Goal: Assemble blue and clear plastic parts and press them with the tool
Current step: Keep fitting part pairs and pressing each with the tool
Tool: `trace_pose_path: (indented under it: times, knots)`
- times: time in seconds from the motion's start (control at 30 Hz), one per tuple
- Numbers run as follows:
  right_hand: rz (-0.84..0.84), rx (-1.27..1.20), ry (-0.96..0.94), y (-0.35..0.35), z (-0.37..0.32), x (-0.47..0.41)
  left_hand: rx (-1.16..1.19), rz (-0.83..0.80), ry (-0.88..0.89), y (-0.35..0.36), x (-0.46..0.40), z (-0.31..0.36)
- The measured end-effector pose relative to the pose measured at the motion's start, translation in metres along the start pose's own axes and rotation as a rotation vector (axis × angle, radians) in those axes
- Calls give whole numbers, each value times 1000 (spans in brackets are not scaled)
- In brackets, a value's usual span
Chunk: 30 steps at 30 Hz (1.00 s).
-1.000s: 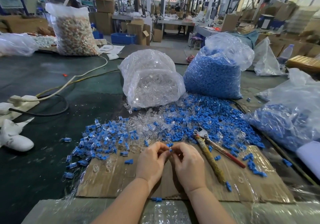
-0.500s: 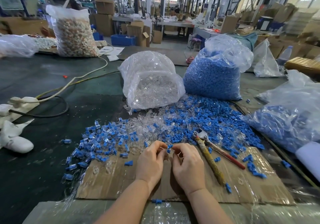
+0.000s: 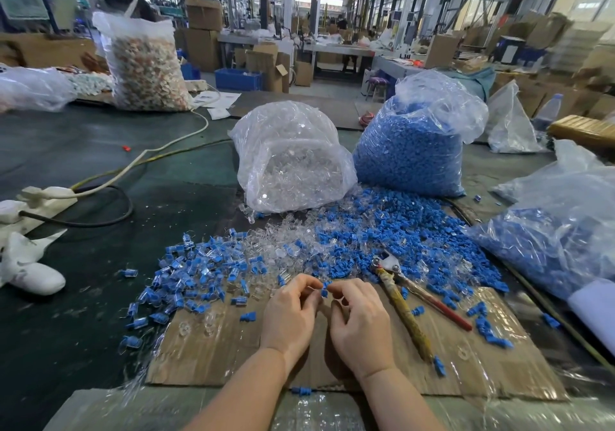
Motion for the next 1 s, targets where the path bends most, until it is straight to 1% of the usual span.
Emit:
trace_pose_path:
  times: [0.13,0.23,0.33,0.4,0.43,0.5,0.53,0.63,0.7,0.77,0.93,1.0]
  knots:
    - [-22,-2,-9,1,1,0,-5,7,28,0,0,0]
    - [23,-9,15,-1,1,-2,-2,8,25,0,-1,0]
    - [110,94,103,-5,6,-2,-7,19,14,0,-1,-1]
    - [142,241,228,-12,12,-5,-13,22,7,0,-1,-1]
    - [106,352,321,-16,15,-8,-14,21,6,0,-1,-1]
    - [-19,600,523,-26,26,-14,-19,11,5,1,-1,-1]
    - [-71,679,596,-31,33,-16,-23,8,7,1,-1,-1]
    - [-208,751,712,-39,48,-22,-26,5,6,0,-1,1]
    - [-248,781,712,-41,51,-23,-19,6,-3,0,-1,1]
    - [-249,816,680,-42,51,-24,-11,8,-14,-1,-1,2]
    - [-180,887,480,-48,40,-24,7,14,-54,-2,-3,3]
    - [-197,881,437,-51,31,-27,43,24,-82,-4,-6,4]
Point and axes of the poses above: each hand's wrist, its own x-axis away from the middle knuckle, its own y-axis out of the palm, z = x × y, the point moved 1 cm from there along -x, towards the middle knuckle, and after that the axes turned 11 degrees about y, right-handed, at the moved point
